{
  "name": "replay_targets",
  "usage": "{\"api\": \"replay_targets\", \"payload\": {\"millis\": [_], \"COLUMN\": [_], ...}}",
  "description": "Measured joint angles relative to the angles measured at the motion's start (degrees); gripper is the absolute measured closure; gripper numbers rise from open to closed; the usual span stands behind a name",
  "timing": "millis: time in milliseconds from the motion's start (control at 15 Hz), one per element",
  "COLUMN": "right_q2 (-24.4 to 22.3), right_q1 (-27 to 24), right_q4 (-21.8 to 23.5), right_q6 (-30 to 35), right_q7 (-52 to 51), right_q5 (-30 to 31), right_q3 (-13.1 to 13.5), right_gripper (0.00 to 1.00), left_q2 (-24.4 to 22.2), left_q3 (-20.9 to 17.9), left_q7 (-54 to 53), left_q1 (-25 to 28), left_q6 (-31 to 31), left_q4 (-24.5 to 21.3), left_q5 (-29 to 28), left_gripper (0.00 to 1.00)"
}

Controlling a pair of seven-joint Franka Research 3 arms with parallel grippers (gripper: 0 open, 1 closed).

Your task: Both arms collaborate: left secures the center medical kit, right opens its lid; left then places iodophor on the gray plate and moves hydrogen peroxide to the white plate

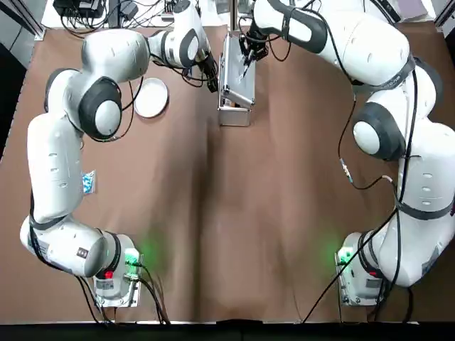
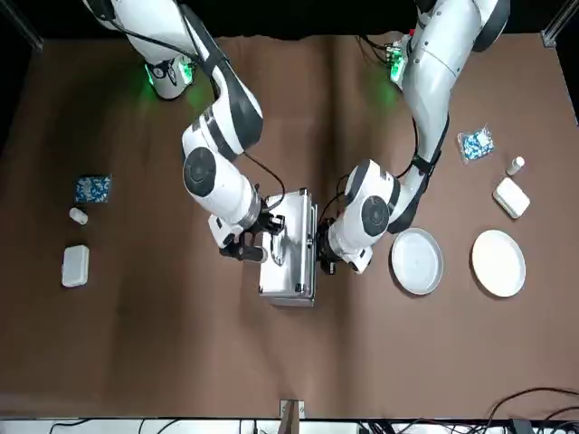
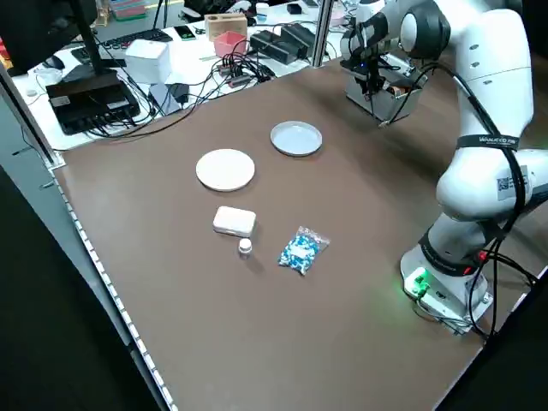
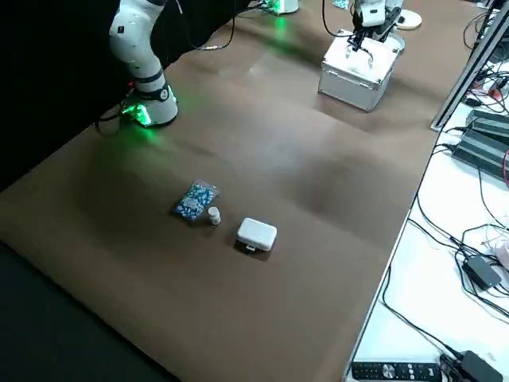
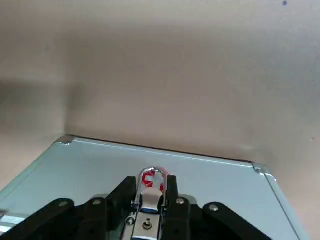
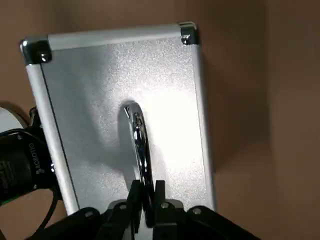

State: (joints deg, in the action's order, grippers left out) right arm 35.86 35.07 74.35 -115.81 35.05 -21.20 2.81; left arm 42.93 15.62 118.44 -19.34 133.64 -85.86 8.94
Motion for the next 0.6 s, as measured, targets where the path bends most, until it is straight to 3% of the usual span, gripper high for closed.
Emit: {"api": "replay_targets", "payload": {"millis": [600], "right_q2": [-1.5], "right_q1": [-6.1], "right_q4": [0.4], "right_q6": [12.2], "right_q7": [-7.8], "right_q5": [0.0], "right_q3": [0.8], "right_gripper": [0.87], "left_q2": [0.1], "left_q3": [-0.1], "left_q7": [0.0], "left_q1": [0.0], "left_q6": [0.0], "left_q4": [0.0], "left_q5": [0.0], "left_gripper": [0.68]}}
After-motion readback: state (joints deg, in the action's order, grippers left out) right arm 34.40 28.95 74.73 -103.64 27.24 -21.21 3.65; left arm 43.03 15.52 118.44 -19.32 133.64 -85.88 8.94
